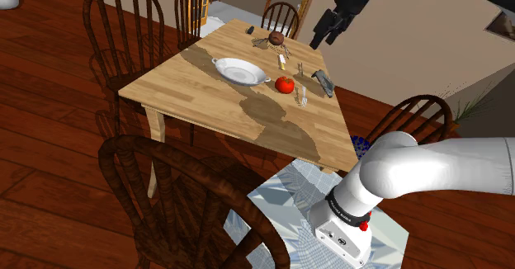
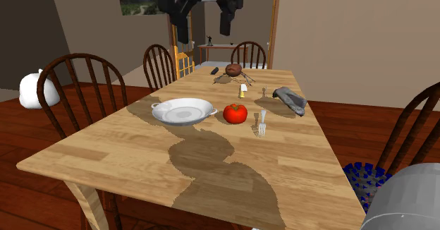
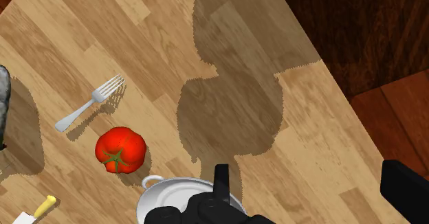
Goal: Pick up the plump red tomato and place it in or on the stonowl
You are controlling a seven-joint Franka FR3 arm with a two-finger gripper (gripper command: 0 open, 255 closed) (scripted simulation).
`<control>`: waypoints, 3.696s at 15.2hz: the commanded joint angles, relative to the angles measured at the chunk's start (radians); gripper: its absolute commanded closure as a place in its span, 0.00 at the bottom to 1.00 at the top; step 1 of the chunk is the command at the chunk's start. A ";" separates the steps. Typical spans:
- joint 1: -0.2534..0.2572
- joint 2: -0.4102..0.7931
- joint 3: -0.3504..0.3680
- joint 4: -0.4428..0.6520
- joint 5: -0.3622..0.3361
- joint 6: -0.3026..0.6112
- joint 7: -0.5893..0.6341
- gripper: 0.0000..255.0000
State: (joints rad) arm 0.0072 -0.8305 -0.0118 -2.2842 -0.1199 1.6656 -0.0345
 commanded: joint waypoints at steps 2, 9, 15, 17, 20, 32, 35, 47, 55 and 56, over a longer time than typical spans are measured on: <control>-0.005 0.016 0.004 -0.018 -0.018 0.029 0.000 0.00; -0.051 0.163 0.033 -0.116 -0.161 0.237 0.021 0.00; -0.114 0.333 0.056 -0.146 -0.316 0.404 0.078 0.00; -0.139 0.398 0.065 -0.144 -0.378 0.453 0.108 0.00; -0.179 0.501 0.077 -0.128 -0.481 0.516 0.162 0.00; -0.278 0.945 0.064 0.083 -0.951 0.596 0.425 0.00; -0.282 1.048 0.042 0.158 -1.045 0.586 0.470 0.00; -0.311 1.120 0.009 0.190 -1.101 0.646 0.497 0.00; -0.311 1.121 0.009 0.190 -1.101 0.646 0.497 1.00; -0.311 1.121 0.009 0.190 -1.101 0.646 0.498 1.00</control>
State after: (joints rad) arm -0.3030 0.2894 -0.0019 -2.0935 -1.2212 2.3121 0.4628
